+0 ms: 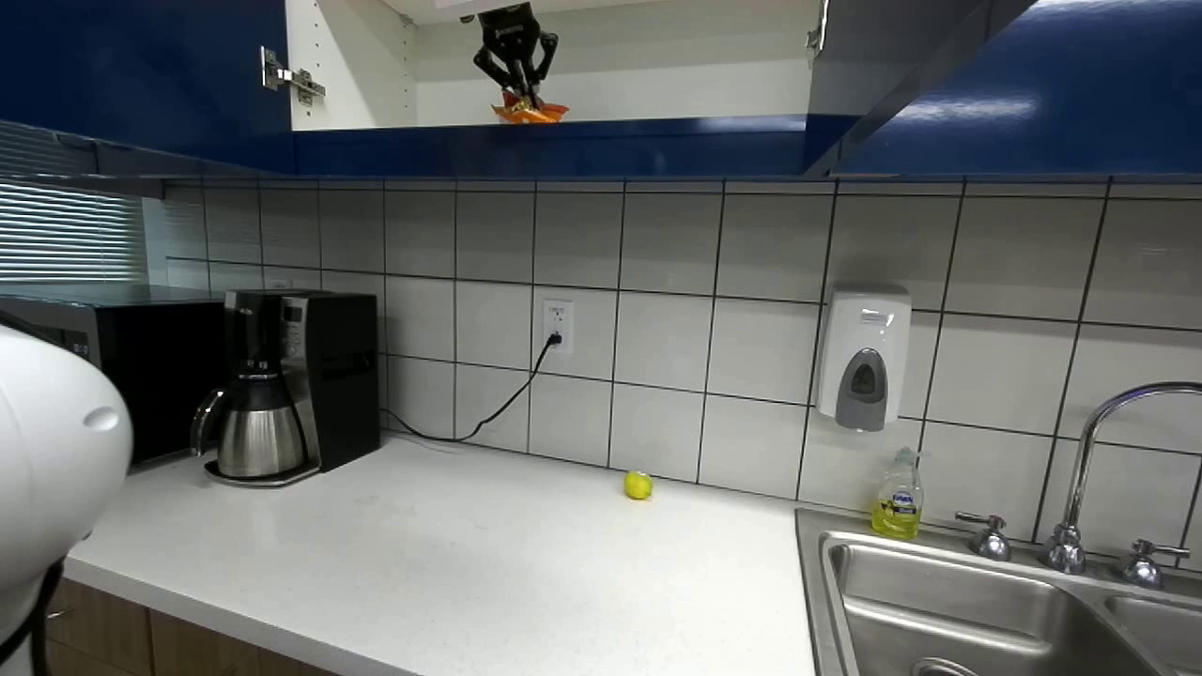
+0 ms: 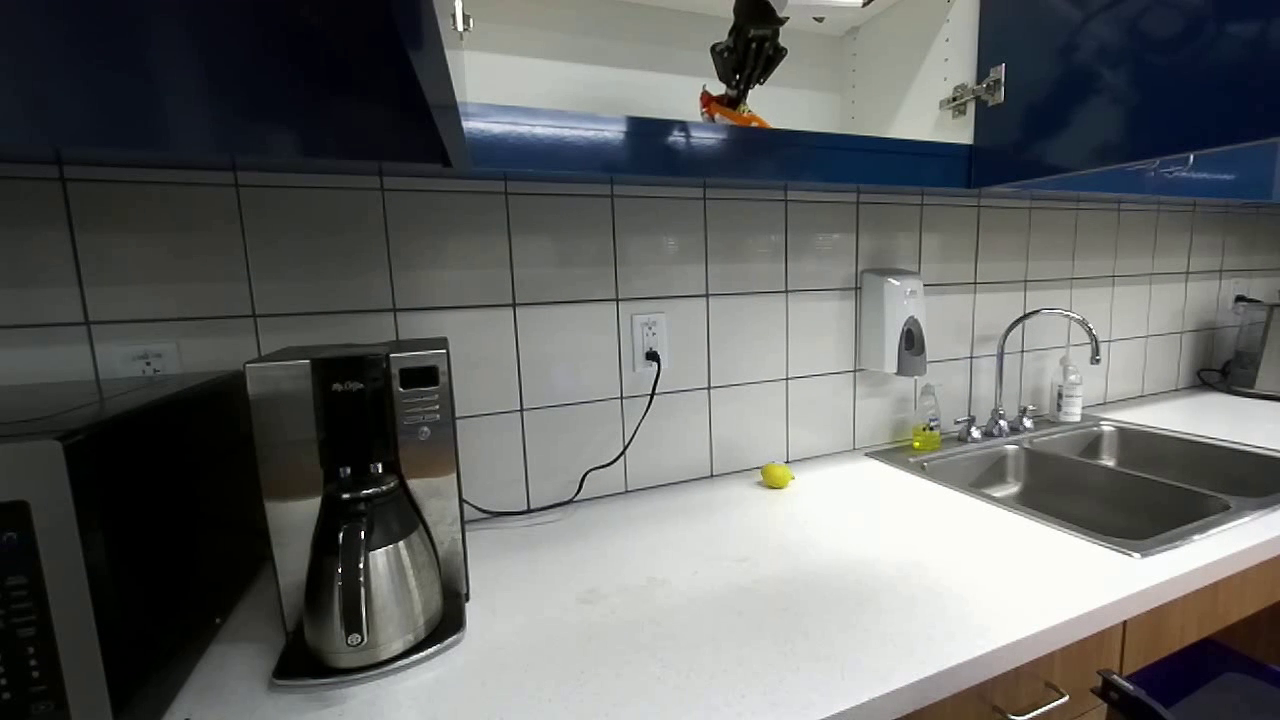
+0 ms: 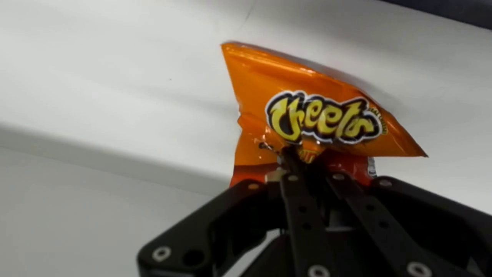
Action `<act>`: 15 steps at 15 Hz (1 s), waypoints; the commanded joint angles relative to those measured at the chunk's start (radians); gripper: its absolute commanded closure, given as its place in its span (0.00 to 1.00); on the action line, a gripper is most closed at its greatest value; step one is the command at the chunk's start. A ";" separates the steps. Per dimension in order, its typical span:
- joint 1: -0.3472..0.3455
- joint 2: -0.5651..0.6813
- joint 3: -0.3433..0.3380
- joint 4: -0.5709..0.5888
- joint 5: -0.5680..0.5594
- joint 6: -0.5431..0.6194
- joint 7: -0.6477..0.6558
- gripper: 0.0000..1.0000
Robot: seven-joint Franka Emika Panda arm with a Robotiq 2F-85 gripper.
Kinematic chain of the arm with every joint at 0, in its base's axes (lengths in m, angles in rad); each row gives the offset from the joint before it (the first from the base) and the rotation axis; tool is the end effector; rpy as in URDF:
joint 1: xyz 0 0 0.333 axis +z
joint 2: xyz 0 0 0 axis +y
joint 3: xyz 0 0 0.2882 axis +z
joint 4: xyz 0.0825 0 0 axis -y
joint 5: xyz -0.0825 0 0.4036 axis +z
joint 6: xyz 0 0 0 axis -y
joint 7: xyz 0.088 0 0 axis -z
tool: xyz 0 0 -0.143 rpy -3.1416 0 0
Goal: Put the orange packet in the top cabinet
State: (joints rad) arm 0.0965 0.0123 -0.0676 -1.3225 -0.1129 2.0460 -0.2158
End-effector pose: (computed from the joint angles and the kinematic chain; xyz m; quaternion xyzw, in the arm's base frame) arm 0.6190 0.0084 0.7444 0.9281 0.1210 0.3408 0.0886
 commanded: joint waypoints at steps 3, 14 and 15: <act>-0.004 0.002 -0.009 0.035 0.012 -0.013 0.016 0.42; 0.001 -0.067 -0.019 -0.027 0.008 0.002 0.012 0.00; 0.002 -0.078 -0.018 -0.039 0.008 0.005 0.011 0.00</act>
State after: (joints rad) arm 0.0967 -0.0145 -0.0871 -1.3094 -0.1128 2.0458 -0.2108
